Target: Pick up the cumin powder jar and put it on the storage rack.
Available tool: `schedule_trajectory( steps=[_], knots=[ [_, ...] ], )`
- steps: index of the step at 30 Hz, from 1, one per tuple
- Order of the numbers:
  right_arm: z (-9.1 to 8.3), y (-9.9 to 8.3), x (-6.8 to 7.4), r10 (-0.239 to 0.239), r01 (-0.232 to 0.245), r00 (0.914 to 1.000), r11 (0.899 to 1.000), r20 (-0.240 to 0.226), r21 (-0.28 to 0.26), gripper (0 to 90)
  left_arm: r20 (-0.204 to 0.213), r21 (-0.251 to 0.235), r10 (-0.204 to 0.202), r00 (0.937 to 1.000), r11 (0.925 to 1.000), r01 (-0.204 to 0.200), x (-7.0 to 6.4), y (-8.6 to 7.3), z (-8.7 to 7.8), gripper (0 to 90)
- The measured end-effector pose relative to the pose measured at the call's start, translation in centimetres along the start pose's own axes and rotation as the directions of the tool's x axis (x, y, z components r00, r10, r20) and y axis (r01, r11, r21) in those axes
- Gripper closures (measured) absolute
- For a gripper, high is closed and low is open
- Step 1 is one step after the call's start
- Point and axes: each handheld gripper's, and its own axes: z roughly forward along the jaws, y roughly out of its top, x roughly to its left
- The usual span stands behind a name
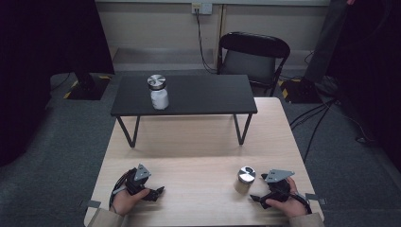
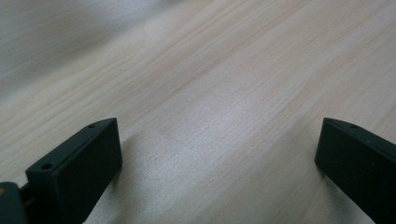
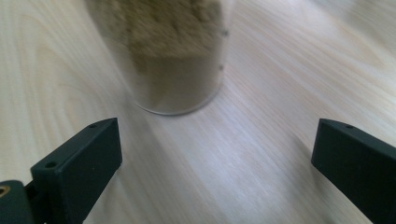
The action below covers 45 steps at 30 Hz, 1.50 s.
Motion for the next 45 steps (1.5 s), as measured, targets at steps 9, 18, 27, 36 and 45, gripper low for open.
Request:
schedule_trajectory(
  steps=[9,18,27,36,45],
  knots=[
    [0.2,0.4,0.1,-0.020,0.019,0.9996,0.998,-0.020,-0.061,0.5,-0.001,-0.001,-0.002,1.0000,1.0000,0.002,0.0,0.0,0.0,0.0],
    [1.3,1.3,-0.2,-0.041,0.035,0.9970,0.996,-0.066,-0.088,0.5,-0.001,-0.004,-0.007,1.0000,1.0000,0.007,-0.1,0.0,0.1,0.0],
    [2.3,1.5,-0.4,-0.035,0.024,0.9950,0.993,-0.093,-0.114,2.0,-0.002,0.002,0.001,1.0000,1.0000,-0.001,0.0,0.1,0.1,0.0],
    [2.3,1.4,-0.5,-0.070,0.058,0.9940,0.989,-0.085,-0.134,18.9,-0.004,0.001,-0.003,1.0000,1.0000,0.003,-0.1,0.1,0.1,0.0],
    [2.2,1.6,-0.5,-0.100,0.087,0.9910,0.986,-0.089,-0.139,30.6,-0.004,0.000,-0.004,1.0000,1.0000,0.004,-0.1,0.1,0.1,0.0]
  ],
)
